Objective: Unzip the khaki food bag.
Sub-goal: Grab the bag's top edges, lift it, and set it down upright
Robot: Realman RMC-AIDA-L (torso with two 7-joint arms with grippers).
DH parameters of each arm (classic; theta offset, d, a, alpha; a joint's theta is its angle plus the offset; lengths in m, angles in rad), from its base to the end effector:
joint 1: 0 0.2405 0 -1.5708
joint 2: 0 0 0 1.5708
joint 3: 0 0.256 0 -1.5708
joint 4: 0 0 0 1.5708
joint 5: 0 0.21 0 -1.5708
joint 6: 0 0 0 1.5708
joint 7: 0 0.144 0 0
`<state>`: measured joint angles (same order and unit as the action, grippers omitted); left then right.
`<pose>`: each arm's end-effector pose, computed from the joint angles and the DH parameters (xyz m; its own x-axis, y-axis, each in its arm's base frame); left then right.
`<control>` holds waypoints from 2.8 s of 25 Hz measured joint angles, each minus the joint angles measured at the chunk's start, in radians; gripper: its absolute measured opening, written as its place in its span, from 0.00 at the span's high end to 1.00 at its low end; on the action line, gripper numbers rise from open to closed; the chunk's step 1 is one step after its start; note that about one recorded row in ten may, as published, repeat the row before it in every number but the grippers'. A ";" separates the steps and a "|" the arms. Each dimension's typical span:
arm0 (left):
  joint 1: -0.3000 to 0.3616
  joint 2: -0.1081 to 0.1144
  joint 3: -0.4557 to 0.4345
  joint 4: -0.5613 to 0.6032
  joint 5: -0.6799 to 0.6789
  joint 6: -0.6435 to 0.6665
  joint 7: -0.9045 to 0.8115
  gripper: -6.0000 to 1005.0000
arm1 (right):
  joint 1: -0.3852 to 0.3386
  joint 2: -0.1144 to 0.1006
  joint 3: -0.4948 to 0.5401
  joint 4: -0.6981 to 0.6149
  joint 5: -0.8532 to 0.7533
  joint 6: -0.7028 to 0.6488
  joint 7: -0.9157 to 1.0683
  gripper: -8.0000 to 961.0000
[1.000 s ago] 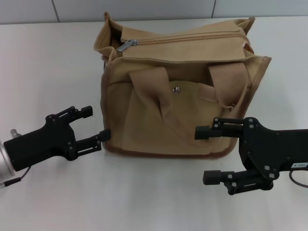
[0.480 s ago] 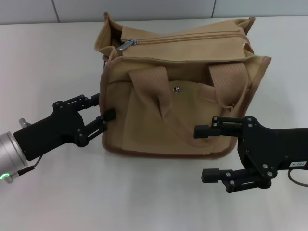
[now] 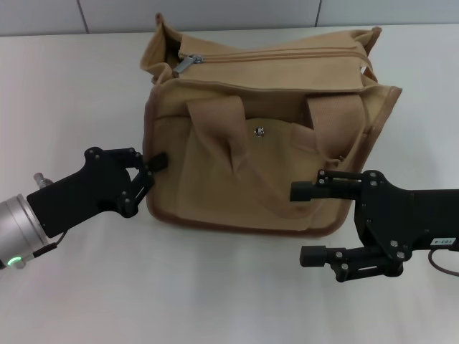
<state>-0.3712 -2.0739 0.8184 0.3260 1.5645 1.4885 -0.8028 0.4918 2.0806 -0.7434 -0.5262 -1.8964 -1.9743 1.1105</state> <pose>-0.3007 0.2786 -0.0329 0.7345 0.1131 0.6691 0.4470 -0.8225 -0.3516 0.2352 0.2618 -0.0077 0.7006 -0.1691 -0.6933 -0.1234 -0.9856 0.1157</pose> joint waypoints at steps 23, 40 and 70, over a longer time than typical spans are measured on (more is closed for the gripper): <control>0.019 0.009 -0.011 0.100 -0.115 0.111 0.055 0.94 | -0.012 0.001 0.142 0.050 0.001 0.005 -0.026 0.18; -0.032 0.002 0.167 0.245 -0.104 0.320 0.144 0.94 | -0.041 0.001 0.326 0.112 0.002 0.020 -0.067 0.18; -0.072 -0.005 0.195 0.087 -0.188 0.180 0.144 0.93 | -0.023 -0.017 0.296 -0.187 -0.003 -0.189 0.148 0.19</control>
<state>-0.4436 -2.0788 1.0136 0.4131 1.3763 1.6690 -0.6587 0.4686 2.0636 -0.4470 -0.7130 -1.8989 -2.1638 1.2586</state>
